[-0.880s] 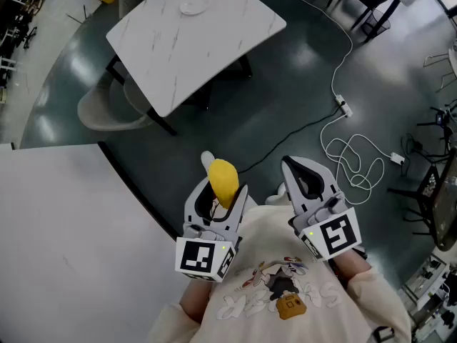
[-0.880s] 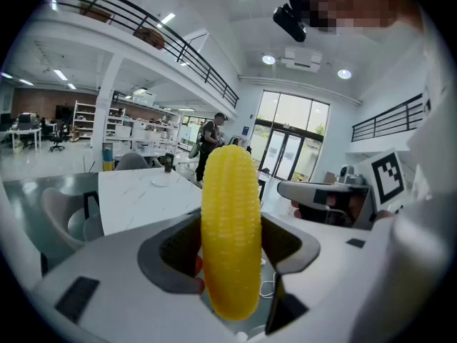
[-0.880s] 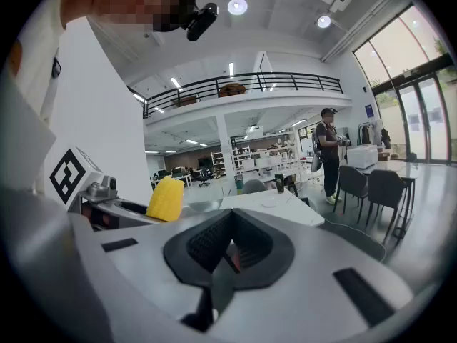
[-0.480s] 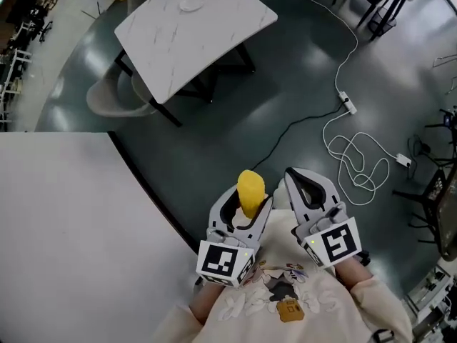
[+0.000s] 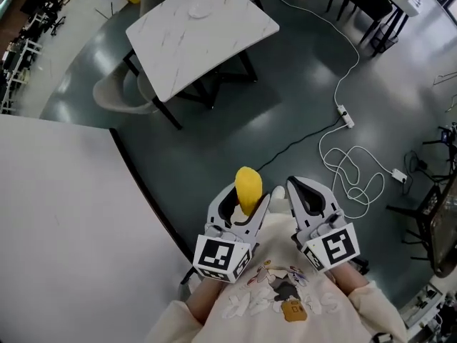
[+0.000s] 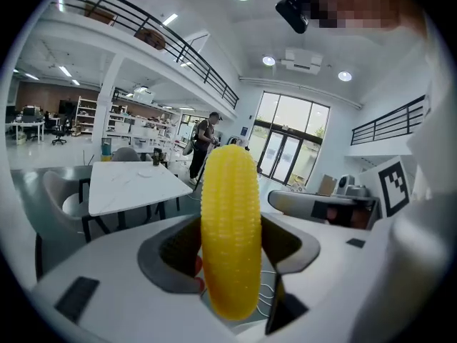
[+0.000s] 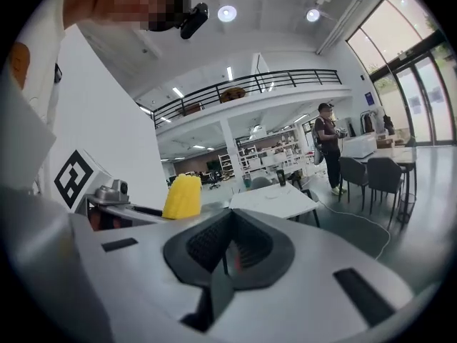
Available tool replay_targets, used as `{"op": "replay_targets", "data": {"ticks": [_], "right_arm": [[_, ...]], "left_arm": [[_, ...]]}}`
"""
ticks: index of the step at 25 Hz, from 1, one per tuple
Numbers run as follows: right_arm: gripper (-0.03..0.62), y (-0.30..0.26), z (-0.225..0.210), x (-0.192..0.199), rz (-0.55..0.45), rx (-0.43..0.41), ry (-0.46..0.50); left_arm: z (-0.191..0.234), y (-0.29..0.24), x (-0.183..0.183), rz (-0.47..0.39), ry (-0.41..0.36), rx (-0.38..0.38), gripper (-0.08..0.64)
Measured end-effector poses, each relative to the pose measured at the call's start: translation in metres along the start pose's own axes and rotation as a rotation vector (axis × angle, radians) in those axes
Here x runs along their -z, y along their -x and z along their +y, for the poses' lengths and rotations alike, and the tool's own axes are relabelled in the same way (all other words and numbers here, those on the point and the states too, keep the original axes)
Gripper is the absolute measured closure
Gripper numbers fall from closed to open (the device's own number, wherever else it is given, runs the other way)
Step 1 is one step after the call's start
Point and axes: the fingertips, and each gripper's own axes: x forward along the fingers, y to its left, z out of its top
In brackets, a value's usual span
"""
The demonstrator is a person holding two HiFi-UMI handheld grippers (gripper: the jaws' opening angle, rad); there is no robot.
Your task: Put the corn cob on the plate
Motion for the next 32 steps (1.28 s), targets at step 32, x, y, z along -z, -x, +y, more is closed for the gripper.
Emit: {"op": "replay_targets", "data": {"ticks": [32], "right_arm": [[0.589, -0.241, -0.017, -0.048, 0.015, -0.024, -0.022]], "left_arm": [[0.183, -0.09, -0.097, -0.006, 0.038, 0.002, 0.3]]}}
